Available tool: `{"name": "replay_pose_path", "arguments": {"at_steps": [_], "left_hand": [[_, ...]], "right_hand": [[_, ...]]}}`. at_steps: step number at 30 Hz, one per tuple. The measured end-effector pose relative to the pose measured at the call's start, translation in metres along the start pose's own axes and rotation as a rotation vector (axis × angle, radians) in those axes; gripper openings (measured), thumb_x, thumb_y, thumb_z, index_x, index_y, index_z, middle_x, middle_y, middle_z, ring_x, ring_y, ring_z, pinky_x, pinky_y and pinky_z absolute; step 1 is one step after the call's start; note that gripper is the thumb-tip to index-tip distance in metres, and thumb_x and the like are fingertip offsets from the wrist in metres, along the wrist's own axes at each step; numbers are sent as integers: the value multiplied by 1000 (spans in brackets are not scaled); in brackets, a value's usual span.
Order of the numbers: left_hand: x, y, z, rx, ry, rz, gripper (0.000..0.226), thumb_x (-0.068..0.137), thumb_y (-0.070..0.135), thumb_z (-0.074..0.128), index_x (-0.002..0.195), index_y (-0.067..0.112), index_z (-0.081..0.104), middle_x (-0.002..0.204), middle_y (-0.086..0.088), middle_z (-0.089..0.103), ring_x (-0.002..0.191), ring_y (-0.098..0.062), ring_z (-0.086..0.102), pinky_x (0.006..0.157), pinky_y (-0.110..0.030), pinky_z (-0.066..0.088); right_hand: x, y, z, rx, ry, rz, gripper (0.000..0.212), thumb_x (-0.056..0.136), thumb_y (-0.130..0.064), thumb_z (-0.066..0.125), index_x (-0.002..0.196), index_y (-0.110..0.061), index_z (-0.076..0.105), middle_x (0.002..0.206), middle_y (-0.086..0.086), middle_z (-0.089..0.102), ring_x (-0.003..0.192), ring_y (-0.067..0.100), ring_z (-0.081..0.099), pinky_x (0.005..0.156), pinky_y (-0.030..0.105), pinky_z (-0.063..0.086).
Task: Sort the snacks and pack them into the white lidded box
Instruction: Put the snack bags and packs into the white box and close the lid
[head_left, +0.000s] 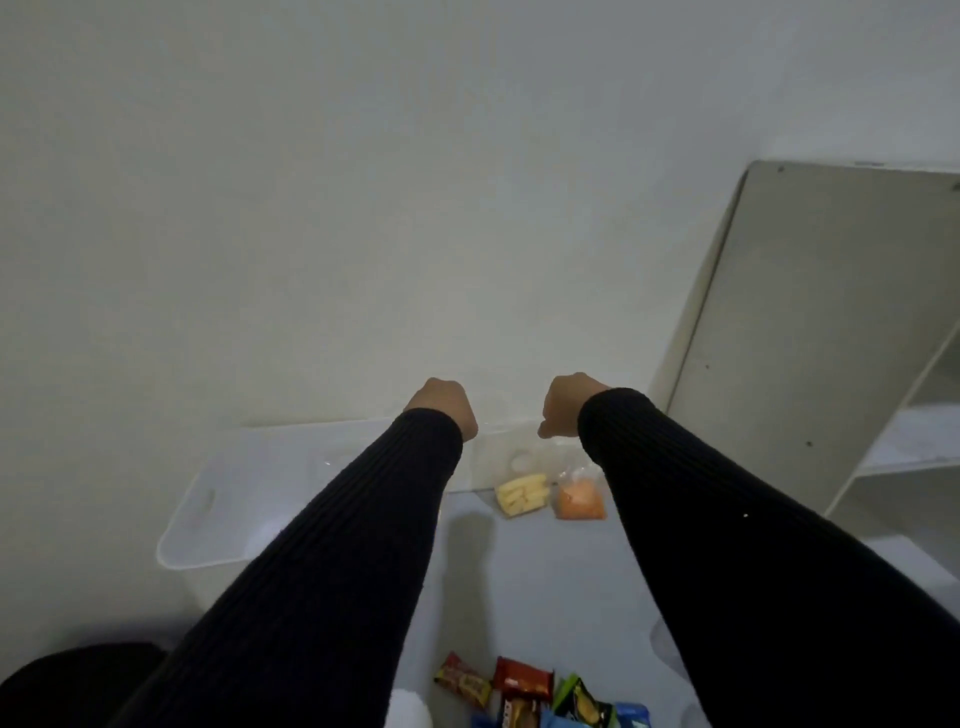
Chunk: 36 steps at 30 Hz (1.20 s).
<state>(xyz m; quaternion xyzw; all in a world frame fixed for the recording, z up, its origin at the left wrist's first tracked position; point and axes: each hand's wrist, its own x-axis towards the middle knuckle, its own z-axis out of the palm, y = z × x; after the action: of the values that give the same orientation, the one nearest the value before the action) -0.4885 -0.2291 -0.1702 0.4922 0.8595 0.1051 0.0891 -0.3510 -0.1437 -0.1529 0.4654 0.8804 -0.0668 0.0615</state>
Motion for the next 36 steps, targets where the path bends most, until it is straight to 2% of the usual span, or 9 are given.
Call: {"name": "replay_pose_path", "arguments": {"at_steps": [4, 7, 13, 18, 21, 25, 27, 31, 36], "left_hand": [[37, 25, 52, -25, -98, 26, 28, 92, 19, 45, 112, 4, 58, 125, -10, 57, 105, -23, 55, 75, -22, 39], [66, 33, 97, -199, -149, -19, 46, 94, 28, 47, 139, 16, 44, 140, -8, 48, 127, -25, 46, 98, -26, 39], [109, 36, 200, -515, -101, -178, 52, 92, 35, 54, 141, 35, 38, 149, -19, 28, 135, -34, 33, 110, -36, 30], [133, 32, 247, -632, 62, -148, 45, 87, 25, 63, 131, 27, 52, 132, -13, 49, 121, -29, 49, 105, -39, 41], [145, 30, 256, -663, 144, -63, 40, 81, 21, 66, 121, 19, 62, 125, -4, 61, 120, -24, 53, 107, -42, 39], [151, 34, 253, -738, 132, -97, 31, 84, 8, 65, 109, 27, 67, 108, 1, 65, 105, -18, 58, 93, -28, 44], [151, 36, 250, -781, 113, -128, 31, 85, 7, 63, 101, 33, 67, 97, 3, 62, 95, -18, 58, 84, -25, 44], [143, 46, 235, -881, 111, -149, 32, 83, 5, 66, 98, 34, 67, 100, 0, 61, 90, -13, 57, 78, -17, 42], [127, 57, 189, -934, 176, -94, 34, 83, 5, 66, 106, 30, 68, 97, 0, 60, 87, -12, 56, 64, -3, 36]], "right_hand": [[18, 56, 22, 73, -18, 8, 37, 92, -28, 56, 124, -9, 60, 132, 5, 56, 120, 22, 53, 100, 29, 43], [43, 94, 48, 192, -37, 6, 43, 91, -25, 59, 133, -18, 54, 142, 2, 48, 130, 20, 43, 107, 27, 33], [115, 167, 125, 644, -34, 117, 39, 81, -13, 71, 119, -21, 65, 132, 1, 58, 113, 17, 57, 82, 14, 36], [161, 188, 179, 1002, -29, 152, 39, 78, -7, 73, 114, -23, 68, 119, -6, 59, 101, 9, 53, 83, 16, 42], [181, 191, 199, 1100, 8, 166, 37, 78, -1, 71, 102, -29, 70, 114, -4, 63, 91, 8, 59, 66, 8, 45], [191, 195, 210, 1166, 34, 203, 37, 82, 10, 59, 92, -24, 71, 84, -2, 59, 65, 3, 60, 53, 8, 45], [189, 198, 208, 1137, 26, 197, 33, 80, 8, 61, 88, -22, 72, 75, -6, 55, 66, 8, 55, 57, 13, 45], [175, 201, 196, 1128, 38, 202, 39, 75, 10, 65, 74, -29, 69, 66, -5, 57, 67, 14, 56, 69, 25, 48], [143, 201, 149, 1165, 167, 195, 34, 83, 8, 54, 80, -21, 69, 46, -8, 63, 47, 2, 60, 56, 19, 45]]}}
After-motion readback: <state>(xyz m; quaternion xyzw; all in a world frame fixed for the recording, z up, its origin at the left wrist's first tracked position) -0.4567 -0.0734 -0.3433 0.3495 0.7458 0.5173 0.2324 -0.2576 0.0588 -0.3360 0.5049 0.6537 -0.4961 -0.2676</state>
